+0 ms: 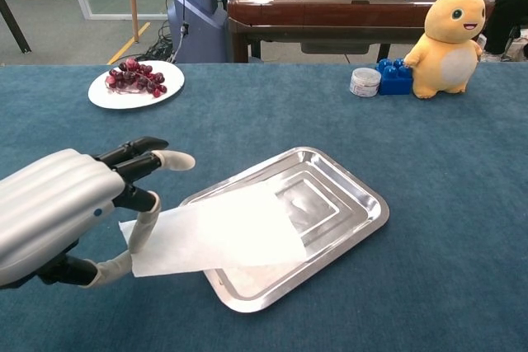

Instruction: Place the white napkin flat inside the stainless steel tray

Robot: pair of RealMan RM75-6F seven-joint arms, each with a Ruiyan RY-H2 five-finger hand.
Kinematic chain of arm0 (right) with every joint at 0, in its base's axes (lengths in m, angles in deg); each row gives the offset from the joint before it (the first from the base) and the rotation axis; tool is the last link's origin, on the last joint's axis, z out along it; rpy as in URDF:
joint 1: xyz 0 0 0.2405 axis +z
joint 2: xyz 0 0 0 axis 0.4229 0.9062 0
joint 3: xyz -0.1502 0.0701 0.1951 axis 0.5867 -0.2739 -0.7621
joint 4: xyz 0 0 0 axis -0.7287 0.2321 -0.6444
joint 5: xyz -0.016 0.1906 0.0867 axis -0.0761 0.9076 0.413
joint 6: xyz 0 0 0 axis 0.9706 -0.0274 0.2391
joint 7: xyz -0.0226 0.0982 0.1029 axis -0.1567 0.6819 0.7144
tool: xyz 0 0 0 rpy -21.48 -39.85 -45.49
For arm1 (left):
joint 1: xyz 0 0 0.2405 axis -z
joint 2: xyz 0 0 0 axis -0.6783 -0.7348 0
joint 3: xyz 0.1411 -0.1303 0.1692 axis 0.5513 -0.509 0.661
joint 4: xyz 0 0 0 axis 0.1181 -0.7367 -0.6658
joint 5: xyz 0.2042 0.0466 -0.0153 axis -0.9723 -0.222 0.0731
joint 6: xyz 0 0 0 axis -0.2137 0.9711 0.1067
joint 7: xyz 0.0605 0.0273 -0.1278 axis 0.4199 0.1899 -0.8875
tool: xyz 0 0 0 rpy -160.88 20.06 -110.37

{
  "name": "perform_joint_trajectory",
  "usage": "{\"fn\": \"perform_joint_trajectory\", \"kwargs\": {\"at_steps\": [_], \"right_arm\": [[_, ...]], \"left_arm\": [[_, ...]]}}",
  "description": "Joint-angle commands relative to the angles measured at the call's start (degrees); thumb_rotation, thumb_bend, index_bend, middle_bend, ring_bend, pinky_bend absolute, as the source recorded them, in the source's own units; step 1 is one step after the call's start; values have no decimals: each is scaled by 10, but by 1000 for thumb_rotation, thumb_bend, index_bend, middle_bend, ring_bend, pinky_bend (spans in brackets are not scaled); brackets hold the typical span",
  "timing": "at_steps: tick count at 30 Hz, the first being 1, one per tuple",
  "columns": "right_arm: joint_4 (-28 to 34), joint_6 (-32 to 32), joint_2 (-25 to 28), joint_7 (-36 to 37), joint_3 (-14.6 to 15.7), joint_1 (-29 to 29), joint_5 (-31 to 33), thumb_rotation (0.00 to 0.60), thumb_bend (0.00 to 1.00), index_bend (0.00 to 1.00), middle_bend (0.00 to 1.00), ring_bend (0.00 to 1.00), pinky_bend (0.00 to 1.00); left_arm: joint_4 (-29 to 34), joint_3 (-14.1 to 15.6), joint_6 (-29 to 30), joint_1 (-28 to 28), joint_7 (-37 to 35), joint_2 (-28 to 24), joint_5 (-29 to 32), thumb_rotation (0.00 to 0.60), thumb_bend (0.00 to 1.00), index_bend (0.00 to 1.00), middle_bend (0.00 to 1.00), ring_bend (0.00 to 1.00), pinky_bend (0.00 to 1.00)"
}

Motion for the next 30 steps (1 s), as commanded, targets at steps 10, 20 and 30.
{"fn": "perform_joint_trajectory", "kwargs": {"at_steps": [10,20,30], "right_arm": [[5,9,6,13,-2,-5,-3,600,189,520,300,185,103],[7,10,9,19,-2,-7,-4,600,189,520,302,185,103],[7,12,10,23,-4,-8,-3,600,189,520,302,185,103]], "left_arm": [[-3,2,-4,3,3,6,-1,600,655,570,138,52,311],[-8,3,-4,7,-11,5,-6,600,654,423,138,43,311],[-18,6,2,11,-23,8,-17,600,361,370,138,42,311]]}}
